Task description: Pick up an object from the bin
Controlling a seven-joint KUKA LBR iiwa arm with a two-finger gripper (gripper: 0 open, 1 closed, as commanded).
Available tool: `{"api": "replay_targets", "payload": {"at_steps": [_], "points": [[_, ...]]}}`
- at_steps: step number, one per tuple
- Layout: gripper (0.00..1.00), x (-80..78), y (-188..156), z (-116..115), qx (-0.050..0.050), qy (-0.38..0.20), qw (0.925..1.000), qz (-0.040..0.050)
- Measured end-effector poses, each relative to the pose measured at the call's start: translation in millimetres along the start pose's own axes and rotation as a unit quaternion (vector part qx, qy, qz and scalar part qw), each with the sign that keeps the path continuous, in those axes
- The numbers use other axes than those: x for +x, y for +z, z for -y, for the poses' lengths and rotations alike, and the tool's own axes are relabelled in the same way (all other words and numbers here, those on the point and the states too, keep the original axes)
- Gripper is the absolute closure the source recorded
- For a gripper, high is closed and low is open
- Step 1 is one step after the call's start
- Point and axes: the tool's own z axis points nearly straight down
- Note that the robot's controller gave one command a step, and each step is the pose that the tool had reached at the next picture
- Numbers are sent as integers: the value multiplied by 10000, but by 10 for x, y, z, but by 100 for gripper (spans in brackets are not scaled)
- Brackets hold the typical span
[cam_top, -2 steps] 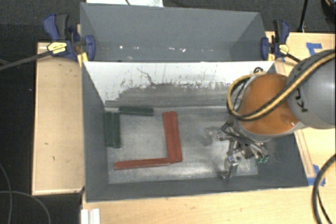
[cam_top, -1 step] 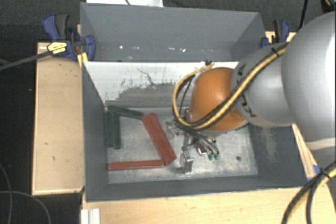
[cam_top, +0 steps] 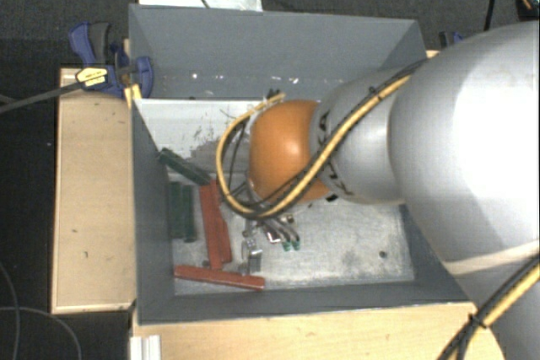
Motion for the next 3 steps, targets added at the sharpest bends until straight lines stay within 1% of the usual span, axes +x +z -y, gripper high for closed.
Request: {"api": "replay_targets", "payload": {"at_steps": [1,2,3], "points": [[0,-317,8,-484,9,371,9993,-7],[100,-288,23,-455,29,361,9993,-67],[0,-307,11,-457,25,347,9994,-32]]}}
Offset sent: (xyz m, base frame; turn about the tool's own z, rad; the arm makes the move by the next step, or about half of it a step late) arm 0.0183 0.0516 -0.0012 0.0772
